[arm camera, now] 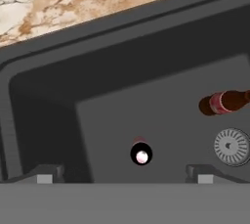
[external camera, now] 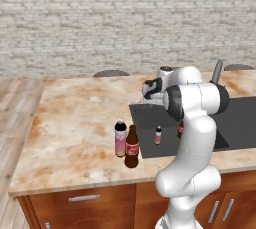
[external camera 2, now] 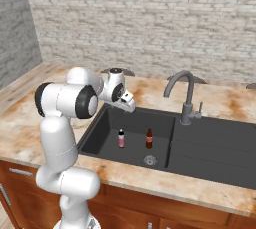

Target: Place the large bottle from the dining counter next to the other large bottle outside the sink, and place the small bottle from the dining counter next to the other small bottle inside the sink.

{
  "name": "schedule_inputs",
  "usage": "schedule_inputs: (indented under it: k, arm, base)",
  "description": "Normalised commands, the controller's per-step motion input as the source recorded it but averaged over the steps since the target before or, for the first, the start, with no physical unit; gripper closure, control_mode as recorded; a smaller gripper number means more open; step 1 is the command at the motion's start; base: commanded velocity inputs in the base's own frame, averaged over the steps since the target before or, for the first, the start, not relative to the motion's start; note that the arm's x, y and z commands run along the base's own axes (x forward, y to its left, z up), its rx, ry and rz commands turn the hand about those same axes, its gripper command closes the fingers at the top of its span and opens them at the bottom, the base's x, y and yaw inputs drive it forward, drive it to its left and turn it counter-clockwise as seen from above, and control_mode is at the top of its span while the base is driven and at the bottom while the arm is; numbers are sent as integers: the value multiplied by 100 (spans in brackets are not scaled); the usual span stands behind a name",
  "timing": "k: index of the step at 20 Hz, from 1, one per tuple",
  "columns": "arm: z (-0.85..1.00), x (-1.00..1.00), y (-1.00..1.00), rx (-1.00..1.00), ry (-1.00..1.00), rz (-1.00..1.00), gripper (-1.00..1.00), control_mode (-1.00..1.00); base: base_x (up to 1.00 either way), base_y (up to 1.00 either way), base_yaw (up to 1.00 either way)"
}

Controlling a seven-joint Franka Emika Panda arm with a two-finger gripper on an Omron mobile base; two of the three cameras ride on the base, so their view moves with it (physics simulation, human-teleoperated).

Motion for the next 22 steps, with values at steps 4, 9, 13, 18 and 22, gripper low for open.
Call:
schedule_inputs:
  k: [4, 9, 13, 18, 22]
  arm:
    - [57, -2, 0, 0, 1, 0, -100, -100]
    - [62, -8, 0, 0, 0, 1, -100, -100]
    - [67, -29, 0, 1, -1, 6, -100, -100]
    - [63, -52, 0, 2, -8, 8, -100, -100]
    - [53, -72, 0, 0, -10, 11, -100, -100]
  base:
    - [0, 0, 0]
    - [0, 0, 0]
    - [0, 0, 0]
    - [0, 0, 0]
    - [0, 0, 0]
